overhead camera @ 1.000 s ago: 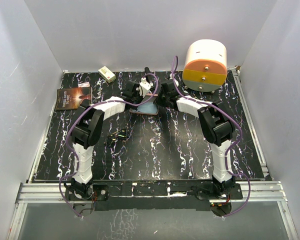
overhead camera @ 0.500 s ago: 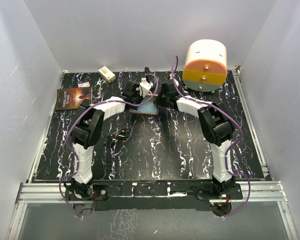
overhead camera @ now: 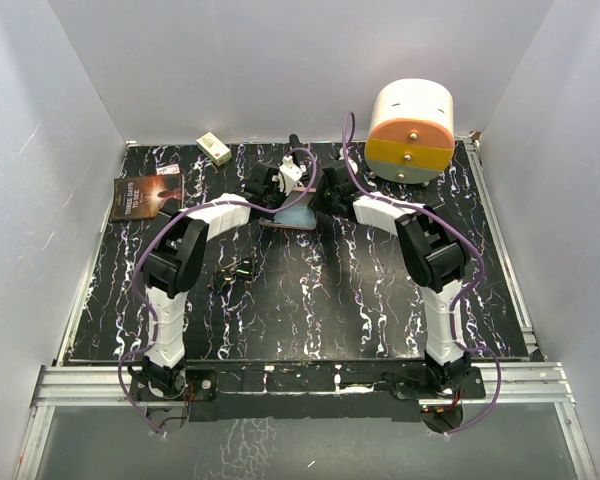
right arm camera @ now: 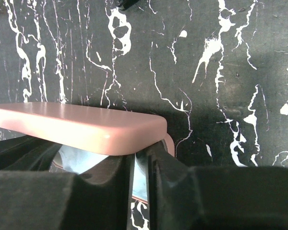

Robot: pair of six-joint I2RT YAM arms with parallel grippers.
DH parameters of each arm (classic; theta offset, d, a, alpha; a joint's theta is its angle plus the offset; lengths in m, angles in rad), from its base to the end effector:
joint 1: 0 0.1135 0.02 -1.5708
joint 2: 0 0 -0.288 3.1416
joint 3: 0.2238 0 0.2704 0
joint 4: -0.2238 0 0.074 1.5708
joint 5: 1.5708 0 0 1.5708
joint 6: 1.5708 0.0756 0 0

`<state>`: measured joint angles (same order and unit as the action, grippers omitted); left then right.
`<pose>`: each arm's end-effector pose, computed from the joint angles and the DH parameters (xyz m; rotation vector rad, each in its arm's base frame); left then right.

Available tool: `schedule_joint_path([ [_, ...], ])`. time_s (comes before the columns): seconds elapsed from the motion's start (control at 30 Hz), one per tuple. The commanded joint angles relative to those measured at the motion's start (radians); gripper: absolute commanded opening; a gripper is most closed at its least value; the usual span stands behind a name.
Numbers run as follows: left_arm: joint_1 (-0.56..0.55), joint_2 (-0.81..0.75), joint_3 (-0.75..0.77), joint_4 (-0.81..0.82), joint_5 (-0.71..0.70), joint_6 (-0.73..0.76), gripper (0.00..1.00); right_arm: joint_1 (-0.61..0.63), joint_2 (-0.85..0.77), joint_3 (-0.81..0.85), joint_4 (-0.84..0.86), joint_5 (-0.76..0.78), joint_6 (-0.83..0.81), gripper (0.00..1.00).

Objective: Organize the sunglasses
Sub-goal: Place the glasses cleaning cloth in the sunglasses case.

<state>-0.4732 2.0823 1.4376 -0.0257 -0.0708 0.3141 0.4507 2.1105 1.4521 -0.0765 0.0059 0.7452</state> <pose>0.4696 -0.2344 0.1613 0.8234 2.0823 -0.0070 0.4721 0.2280 0.1464 0.3526 2.3560 0.5898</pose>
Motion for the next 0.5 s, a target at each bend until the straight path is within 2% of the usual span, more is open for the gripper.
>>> schedule_joint_path([
  [0.0, 0.006, -0.089, -0.016, 0.017, 0.014, 0.005, 0.13, 0.0, -0.025, -0.001, 0.063, 0.031, -0.03, 0.25],
  [0.1, 0.006, -0.089, -0.016, 0.015, 0.014, 0.005, 0.13, 0.001, -0.023, -0.002, 0.063, 0.029, -0.032, 0.35],
  [0.17, 0.006, -0.09, -0.018, 0.016, 0.017, 0.005, 0.13, 0.002, -0.026, -0.005, 0.064, 0.033, -0.033, 0.38],
  [0.47, 0.006, -0.081, -0.018, 0.012, 0.012, 0.01, 0.13, 0.002, -0.045, -0.018, 0.085, 0.045, -0.045, 0.39],
])
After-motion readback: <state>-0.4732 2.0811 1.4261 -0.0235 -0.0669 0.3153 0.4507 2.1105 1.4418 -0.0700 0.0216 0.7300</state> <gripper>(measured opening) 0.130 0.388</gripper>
